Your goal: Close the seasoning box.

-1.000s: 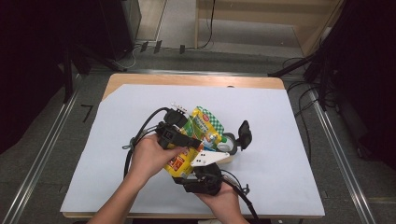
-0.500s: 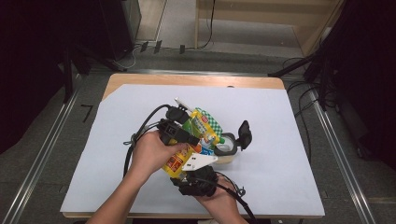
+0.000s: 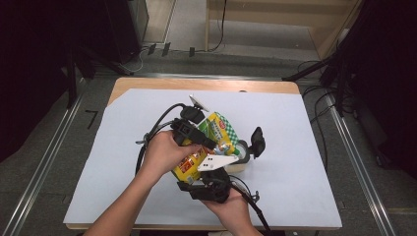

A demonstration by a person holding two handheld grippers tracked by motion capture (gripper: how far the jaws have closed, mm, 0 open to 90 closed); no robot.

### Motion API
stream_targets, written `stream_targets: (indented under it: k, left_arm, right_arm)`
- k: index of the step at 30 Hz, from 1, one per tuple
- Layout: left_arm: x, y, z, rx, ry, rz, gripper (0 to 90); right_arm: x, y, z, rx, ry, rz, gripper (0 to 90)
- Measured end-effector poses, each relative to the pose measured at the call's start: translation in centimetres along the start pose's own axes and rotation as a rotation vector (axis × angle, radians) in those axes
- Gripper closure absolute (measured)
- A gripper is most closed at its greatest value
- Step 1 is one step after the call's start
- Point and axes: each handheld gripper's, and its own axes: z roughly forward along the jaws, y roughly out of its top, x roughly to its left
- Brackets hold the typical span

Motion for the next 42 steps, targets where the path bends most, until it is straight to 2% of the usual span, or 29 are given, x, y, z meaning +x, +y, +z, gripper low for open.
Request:
stream_targets:
  k: [5,11,17,23,31,35,39,42]
  left_arm:
    - [0.3,1.0,-0.1,0.023,-0.001,-0.015,81.3]
    - [0.3,2.0,0.0,0.056,0.005,0.002,81.9]
    - [0.5,2.6,0.0,0.079,-0.003,-0.001,82.3]
    - [0.5,3.7,0.5,0.109,0.014,0.009,81.5]
    - [-0.5,4.7,1.3,0.145,0.088,0.032,85.4]
    - [-1.0,4.9,1.6,0.155,0.124,0.030,85.8]
    - [-1.2,5.2,1.9,0.152,0.138,0.021,85.9]
    - [-1.6,5.3,2.1,0.168,0.154,0.028,86.2]
  right_arm:
    - [-0.3,0.6,0.1,0.001,0.000,0.006,58.0]
    - [-0.3,1.0,0.4,0.001,-0.002,0.004,58.8]
    - [-0.4,1.0,0.5,-0.011,0.021,0.000,59.9]
    - [-0.6,0.9,0.2,-0.020,0.040,0.015,60.1]
    - [-1.0,0.7,-0.2,-0.027,0.051,0.034,59.4]
    - [-0.9,0.5,-0.2,-0.038,0.031,0.041,57.5]
    - [-0.9,0.5,-0.1,-0.026,0.016,0.044,54.3]
    - [-0.9,0.5,0.1,-0.025,0.009,0.053,55.1]
